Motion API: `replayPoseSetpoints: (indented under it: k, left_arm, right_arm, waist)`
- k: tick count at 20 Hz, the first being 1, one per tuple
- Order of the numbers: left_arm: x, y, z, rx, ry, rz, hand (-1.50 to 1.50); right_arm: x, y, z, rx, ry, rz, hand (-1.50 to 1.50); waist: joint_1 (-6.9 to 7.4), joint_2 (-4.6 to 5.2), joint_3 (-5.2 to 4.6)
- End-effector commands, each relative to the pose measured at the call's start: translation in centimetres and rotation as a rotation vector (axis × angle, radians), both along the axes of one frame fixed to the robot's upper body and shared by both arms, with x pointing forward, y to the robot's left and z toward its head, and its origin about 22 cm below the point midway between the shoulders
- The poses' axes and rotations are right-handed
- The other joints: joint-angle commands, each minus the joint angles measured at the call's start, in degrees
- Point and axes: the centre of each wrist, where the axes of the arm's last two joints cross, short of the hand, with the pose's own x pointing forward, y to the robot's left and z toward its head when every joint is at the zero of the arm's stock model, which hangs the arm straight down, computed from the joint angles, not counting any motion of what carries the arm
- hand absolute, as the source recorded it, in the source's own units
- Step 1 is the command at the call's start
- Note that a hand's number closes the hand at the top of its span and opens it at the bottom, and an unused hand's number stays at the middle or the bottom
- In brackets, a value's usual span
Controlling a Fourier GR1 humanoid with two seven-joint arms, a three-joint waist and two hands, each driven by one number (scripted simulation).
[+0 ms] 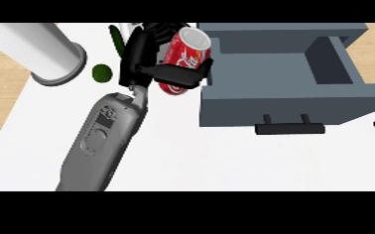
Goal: Pick up the can, place it into the drawer and close the drawer
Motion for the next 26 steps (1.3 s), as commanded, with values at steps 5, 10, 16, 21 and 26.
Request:
replayPoseSetpoints:
  k: [5,10,16,21,26]
  left_arm:
    - [2.6,-5.2,5.8,0.019,-0.025,-0.015,1.5]
    - [2.9,-7.7,7.4,0.037,-0.03,-0.018,1.5]
    - [4.7,-10.5,9.9,0.053,-0.001,-0.01,1.5]
    - [5.1,-11.5,9.6,0.094,0.015,-0.009,1.5]
    - [6.7,-11.3,8.6,0.104,0.02,0.024,1.5]
  right_arm:
    - [-1.2,-0.3,0.5,-0.004,0.002,0.007,-1.5]
    - [-0.5,0.7,1.9,-0.009,-0.007,-0.009,-1.5]
    - [1.5,0.3,1.0,-0.018,-0.012,0.016,-1.5]
    - [0.7,1.7,0.3,0.005,0.007,0.019,-1.5]
    - [1.3,0.5,0.9,-0.019,-0.005,0.028,-1.5]
  waist:
    - [-0.57,0.09,0.0]
    - [-0.33,0.04,0.0]
    - [-1.21,0.35,0.03]
    - [-1.5,0.35,0.04]
    - [-2.65,0.84,0.08]
